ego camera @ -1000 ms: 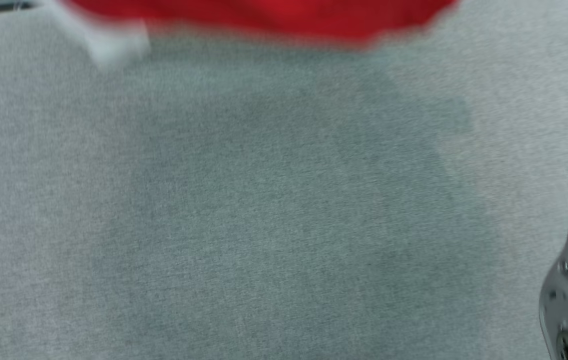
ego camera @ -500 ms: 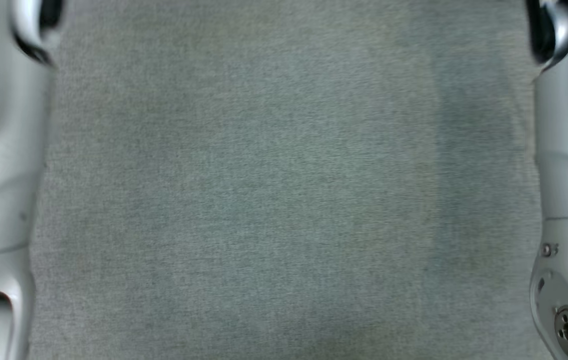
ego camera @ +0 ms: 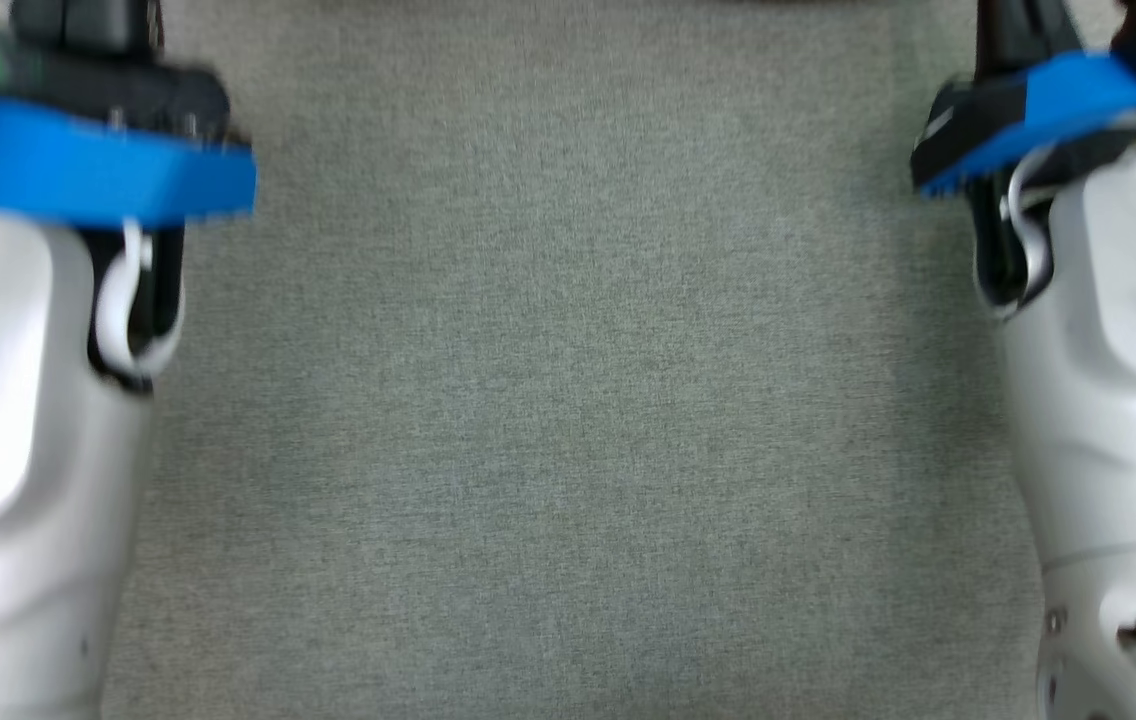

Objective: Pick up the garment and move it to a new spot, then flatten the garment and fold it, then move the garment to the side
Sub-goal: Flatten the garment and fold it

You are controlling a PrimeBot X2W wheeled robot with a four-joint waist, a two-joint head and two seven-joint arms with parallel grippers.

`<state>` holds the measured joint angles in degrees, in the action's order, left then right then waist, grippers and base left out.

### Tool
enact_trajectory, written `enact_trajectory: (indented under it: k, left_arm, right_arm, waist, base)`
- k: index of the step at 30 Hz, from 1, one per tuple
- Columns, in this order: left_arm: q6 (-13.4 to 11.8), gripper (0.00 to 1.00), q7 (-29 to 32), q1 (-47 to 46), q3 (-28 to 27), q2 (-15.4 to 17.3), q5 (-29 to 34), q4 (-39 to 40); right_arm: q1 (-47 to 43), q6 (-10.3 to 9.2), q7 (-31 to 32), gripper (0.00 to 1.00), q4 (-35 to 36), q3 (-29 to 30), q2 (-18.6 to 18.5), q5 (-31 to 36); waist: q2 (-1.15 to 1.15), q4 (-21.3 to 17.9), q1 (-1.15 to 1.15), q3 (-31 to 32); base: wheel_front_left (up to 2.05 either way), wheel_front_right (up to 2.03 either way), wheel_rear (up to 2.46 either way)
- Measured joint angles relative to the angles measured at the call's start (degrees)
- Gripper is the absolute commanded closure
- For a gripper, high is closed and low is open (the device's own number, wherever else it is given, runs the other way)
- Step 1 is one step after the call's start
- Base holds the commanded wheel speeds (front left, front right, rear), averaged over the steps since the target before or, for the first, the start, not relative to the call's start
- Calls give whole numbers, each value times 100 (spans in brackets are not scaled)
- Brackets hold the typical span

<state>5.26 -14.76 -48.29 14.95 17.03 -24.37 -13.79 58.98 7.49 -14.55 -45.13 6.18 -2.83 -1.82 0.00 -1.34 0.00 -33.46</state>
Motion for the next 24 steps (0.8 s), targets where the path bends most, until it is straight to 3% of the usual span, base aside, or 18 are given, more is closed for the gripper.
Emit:
enact_trajectory:
  k: [11, 16, 24]
  left_arm:
    - [-435, 100, -22, 2840, -428, 15, 144, 2040]
    - [-722, 100, 56, 4169, -382, -5, 167, 2948]
    - [-1048, 100, 471, 5590, -342, 122, 122, 3787]
  right_arm:
    - [-2162, 0, -2, 100, 1808, -124, 0, -398]
    - [-3574, 0, 538, 100, 3233, -134, 0, -606]
    - [-5362, 0, 1448, 100, 4720, -168, 0, -790]
  waist:
    - [0, 38, -1, 920]
    - [0, 70, -2, 1521]
    - [0, 15, -2, 2127]
  base:
    - [0, 0, 0]
    - [0, 0, 0]
    - [0, 0, 0]
